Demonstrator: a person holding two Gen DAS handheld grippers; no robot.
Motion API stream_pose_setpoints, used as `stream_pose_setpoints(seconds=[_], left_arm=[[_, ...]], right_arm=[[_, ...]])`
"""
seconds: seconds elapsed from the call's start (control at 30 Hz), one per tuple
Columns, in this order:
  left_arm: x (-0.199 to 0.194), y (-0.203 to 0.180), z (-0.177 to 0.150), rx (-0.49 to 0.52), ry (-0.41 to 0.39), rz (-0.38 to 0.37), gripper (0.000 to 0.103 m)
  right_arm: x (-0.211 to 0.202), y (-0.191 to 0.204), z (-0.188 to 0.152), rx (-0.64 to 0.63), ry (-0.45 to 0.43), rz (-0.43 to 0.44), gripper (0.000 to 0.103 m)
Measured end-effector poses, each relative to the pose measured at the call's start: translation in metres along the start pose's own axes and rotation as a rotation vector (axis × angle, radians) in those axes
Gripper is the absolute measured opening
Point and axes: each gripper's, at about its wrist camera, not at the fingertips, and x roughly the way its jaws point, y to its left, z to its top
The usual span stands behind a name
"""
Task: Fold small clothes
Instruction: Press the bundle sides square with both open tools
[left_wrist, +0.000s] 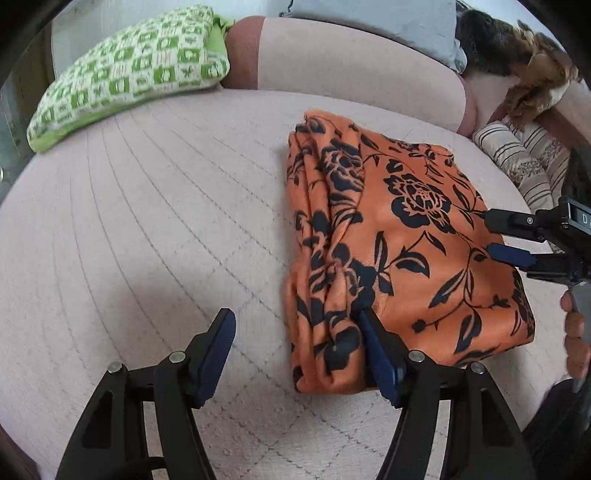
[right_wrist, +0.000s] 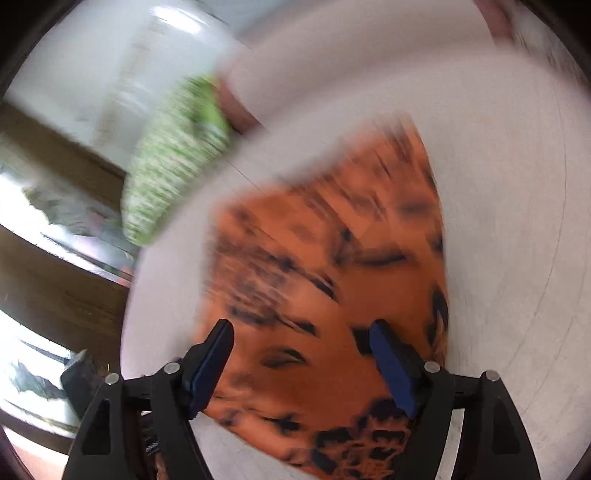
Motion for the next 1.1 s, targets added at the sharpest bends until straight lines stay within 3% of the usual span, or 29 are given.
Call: stream_pose_setpoints(seconds=[0.17,0.27,0.33,0.4,0.43,0.67,0.77,1.0,1.07,1.1], left_arm=[[-0.021,0.003,0.008,-0.003,-0.083,-0.015,0.069],[-0.006,0.004,0.004,0.003,-0.041,0.0,0.069],[0.002,0.008,0.0,-0.019,-0.031,-0.022,0.07],[0.002,0.012,0.0,-0.029,-0.032,-0.036,0.071],[0.002,0.012,0.0,-0.02,-0.035,-0.037,0.071],[0.007,0.015,-0.002,-0.039,-0.033,-0.055,0.075],[0.009,0.018,-0.002,-0.049,-0.027,-0.066,0.077],[0.01,0.017,-0.003,-0.045,-0.038,-0.049,0.079],[0.01,0.016,-0.003,-0.044,-0.041,-0.041,0.081],[0.009,0.017,-0.004,-0.042,-0.041,-0.037,0.081]], right_arm=[[-0.027,0.018,0.009,-0.065,-0.082,0.021,0.078],[-0.032,0.025,0.027,-0.076,-0.121,0.061,0.078],[-0.02,0.019,0.038,-0.055,-0.11,0.045,0.081],[0.01,-0.003,0.044,0.005,-0.029,0.001,0.081],[0.016,-0.01,0.043,0.041,-0.026,0.019,0.081],[-0.007,0.012,0.058,-0.033,-0.112,0.029,0.081],[0.023,-0.014,0.063,0.04,-0.038,-0.006,0.081],[-0.006,0.015,0.055,-0.051,-0.132,0.045,0.082],[0.014,0.0,0.056,-0.026,-0.074,-0.023,0.083],[0.022,-0.009,0.056,0.016,-0.047,-0.005,0.082]])
